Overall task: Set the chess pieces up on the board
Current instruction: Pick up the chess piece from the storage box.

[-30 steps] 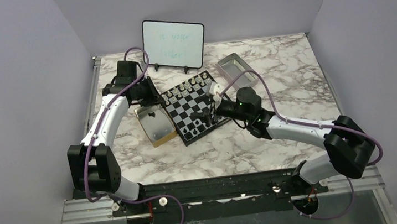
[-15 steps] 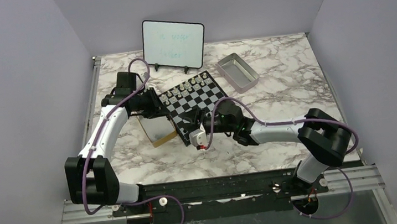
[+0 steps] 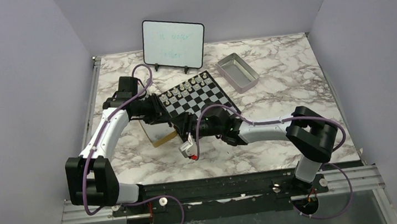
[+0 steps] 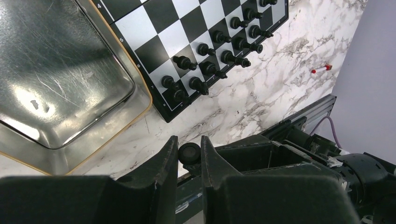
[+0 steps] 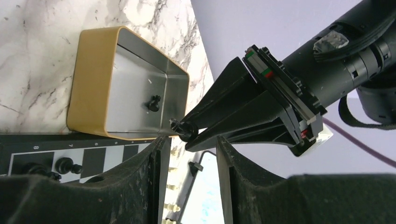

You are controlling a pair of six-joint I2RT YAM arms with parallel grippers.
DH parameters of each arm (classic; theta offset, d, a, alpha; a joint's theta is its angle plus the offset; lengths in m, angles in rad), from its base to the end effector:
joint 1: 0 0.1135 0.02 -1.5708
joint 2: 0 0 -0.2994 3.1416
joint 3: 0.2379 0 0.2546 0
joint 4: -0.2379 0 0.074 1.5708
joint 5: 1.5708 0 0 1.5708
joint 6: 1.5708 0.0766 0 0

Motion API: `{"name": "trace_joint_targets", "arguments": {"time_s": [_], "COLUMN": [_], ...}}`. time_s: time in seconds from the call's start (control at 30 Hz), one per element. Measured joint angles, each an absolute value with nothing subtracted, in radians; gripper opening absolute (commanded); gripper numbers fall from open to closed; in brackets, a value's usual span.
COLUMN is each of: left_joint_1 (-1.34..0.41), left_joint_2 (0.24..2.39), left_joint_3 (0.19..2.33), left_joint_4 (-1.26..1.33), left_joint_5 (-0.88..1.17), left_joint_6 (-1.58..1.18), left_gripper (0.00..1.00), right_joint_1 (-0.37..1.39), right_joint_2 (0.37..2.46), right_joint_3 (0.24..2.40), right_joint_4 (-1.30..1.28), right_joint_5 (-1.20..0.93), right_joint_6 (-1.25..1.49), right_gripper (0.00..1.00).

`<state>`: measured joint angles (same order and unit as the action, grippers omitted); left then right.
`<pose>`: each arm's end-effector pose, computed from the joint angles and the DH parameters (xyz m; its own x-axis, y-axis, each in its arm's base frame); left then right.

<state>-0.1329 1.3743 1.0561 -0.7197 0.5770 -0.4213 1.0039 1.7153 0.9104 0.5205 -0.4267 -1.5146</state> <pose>0.2775 -0.0793 0.2677 -0.9368 -0.2205 -0.2715 0.0029 0.7712 -0.6365 0.1966 0.3678 0.2327 0.9712 -0.1668 -0.1699 -0.2056 -0.2277 -0.9518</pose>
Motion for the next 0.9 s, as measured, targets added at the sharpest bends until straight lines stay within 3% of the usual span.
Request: {"name": "trace_joint_targets", "arguments": {"time_s": [0.9], "left_joint_1": [-0.131], "left_joint_2": [1.395], "left_joint_3": [1.074], "left_joint_4": [-0.770], "left_joint_5": [0.581], "left_joint_6": [-0.382], "left_gripper": [0.16], "right_joint_1": [1.056], "right_joint_2": [1.784], "right_joint_3": [0.964], "right_joint_4": [0.428], "right_joint_5": [-0.307], "right_joint_6": [-1.747], "right_gripper": [0.37]}}
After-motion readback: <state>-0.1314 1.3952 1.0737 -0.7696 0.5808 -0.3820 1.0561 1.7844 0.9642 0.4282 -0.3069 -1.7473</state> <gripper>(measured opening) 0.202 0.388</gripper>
